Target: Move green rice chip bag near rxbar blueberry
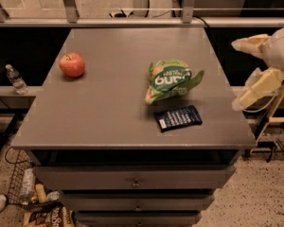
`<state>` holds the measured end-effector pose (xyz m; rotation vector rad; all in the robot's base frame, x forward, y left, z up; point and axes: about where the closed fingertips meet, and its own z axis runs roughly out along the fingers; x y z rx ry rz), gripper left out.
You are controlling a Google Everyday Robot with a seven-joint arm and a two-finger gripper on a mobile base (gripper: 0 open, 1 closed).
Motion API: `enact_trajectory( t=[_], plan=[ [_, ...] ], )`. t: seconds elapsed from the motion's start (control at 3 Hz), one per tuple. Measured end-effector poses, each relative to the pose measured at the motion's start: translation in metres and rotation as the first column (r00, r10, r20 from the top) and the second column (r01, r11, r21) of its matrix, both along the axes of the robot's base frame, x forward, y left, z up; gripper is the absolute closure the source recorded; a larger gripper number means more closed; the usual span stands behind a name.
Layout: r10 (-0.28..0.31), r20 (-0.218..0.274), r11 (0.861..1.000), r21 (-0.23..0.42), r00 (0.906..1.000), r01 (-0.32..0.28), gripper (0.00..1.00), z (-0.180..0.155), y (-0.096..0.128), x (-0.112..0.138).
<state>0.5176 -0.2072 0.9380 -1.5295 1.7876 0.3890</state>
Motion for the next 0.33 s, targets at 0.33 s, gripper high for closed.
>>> enact_trajectory(
  t=[0.33],
  plan=[
    [-0.019, -0.004, 1.0, -0.001, 0.9998, 0.019, 0.0, -0.0017, -0.0098, -0.0036]
  ],
)
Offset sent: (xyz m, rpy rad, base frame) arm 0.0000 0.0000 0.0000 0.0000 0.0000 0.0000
